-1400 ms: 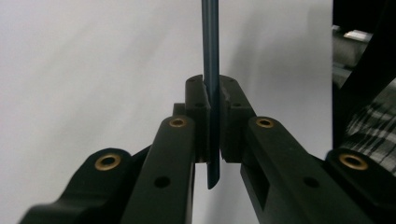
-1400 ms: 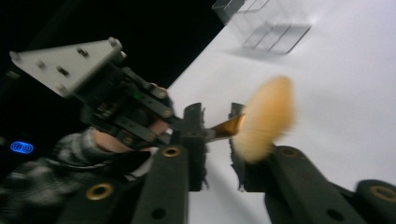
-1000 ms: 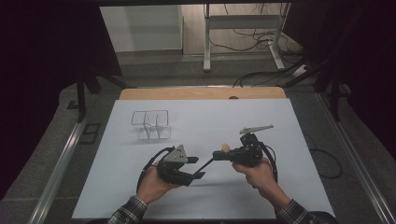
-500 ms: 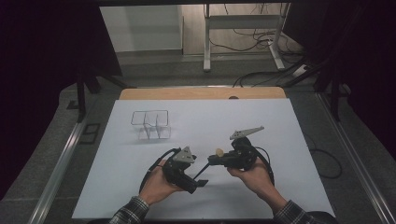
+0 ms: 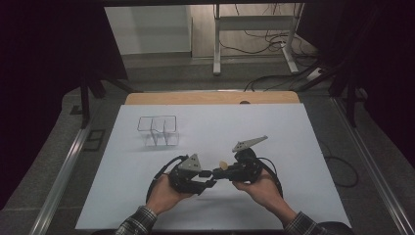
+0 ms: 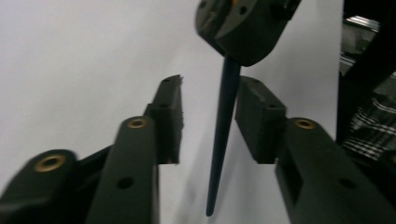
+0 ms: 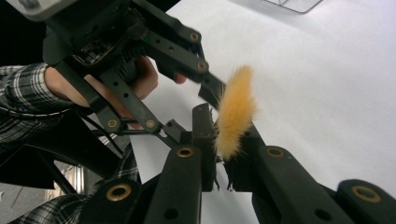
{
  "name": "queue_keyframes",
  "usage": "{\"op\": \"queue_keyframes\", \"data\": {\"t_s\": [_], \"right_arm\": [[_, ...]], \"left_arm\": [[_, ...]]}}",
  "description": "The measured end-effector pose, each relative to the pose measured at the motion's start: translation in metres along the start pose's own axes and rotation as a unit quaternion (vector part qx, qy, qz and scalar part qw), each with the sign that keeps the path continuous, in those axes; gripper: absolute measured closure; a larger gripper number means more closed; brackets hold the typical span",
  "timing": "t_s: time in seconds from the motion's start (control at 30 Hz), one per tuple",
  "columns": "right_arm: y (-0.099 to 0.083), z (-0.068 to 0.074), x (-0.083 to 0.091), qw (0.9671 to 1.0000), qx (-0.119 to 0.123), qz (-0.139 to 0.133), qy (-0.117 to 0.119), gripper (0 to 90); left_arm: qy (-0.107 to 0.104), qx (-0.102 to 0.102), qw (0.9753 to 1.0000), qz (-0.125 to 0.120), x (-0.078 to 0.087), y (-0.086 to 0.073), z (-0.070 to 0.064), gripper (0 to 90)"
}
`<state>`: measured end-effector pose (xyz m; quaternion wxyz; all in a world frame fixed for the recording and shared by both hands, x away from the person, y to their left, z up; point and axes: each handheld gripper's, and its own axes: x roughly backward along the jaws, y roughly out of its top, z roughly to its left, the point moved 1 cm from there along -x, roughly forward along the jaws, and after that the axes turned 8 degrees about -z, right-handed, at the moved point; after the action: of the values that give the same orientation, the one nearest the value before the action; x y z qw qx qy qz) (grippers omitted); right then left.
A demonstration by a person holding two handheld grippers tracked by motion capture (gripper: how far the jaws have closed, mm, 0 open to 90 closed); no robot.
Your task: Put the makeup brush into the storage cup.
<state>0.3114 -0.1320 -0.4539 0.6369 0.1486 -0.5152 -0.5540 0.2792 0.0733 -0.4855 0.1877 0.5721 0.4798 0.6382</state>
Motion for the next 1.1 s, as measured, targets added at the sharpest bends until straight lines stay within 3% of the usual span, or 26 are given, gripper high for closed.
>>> {"op": "queue_keyframes", "data": {"t_s": [0.07, 0.1, 0.2, 0.27, 0.33, 0.4, 0.5, 0.63, 0.83, 1.1], "right_arm": [[0.0, 0.001, -0.001, 1.0, -0.001, -0.001, 0.003, 83.5], [0.0, 0.001, -0.001, 1.0, 0.001, -0.001, -0.001, 83.6], [-0.001, -0.001, -0.001, 1.0, -0.007, -0.003, 0.005, 83.4], [0.0, -0.002, 0.0, 0.9999, -0.01, -0.007, 0.008, 82.6], [-0.001, -0.003, 0.001, 0.9998, -0.01, -0.012, 0.011, 77.3], [-0.002, -0.006, 0.0, 0.9999, -0.002, -0.009, -0.01, 63.4], [-0.003, -0.009, 0.001, 0.9997, 0.001, -0.012, -0.022, 51.3], [-0.002, -0.011, 0.003, 0.9993, 0.014, -0.011, -0.034, 41.7], [-0.001, -0.009, 0.003, 0.9989, 0.033, -0.015, -0.031, 27.3], [-0.002, -0.01, 0.004, 0.9973, 0.057, -0.017, -0.043, 15.9]], "left_arm": [[-0.016, -0.008, 0.9998, 0.008, -0.001, 0.0, 0.0, 76.7], [-0.012, -0.02, 0.9996, 0.013, -0.001, 0.0, -0.002, 81.6], [-0.001, -0.039, 0.999, 0.023, 0.001, 0.003, -0.003, 82.9], [0.0, -0.039, 0.9991, 0.019, 0.001, 0.004, -0.003, 83.0], [0.002, -0.035, 0.9992, 0.019, 0.002, 0.004, -0.002, 83.0], [0.005, -0.028, 0.9995, 0.015, 0.003, 0.003, -0.001, 83.0], [0.009, -0.022, 0.9996, 0.017, 0.004, 0.003, 0.001, 83.0], [0.013, -0.015, 0.9997, 0.016, 0.005, 0.002, 0.004, 83.0], [0.019, 0.0, 0.9998, 0.007, 0.007, 0.002, 0.005, 83.0], [0.028, 0.01, 0.9995, 0.007, 0.01, 0.001, 0.008, 82.9]]}}
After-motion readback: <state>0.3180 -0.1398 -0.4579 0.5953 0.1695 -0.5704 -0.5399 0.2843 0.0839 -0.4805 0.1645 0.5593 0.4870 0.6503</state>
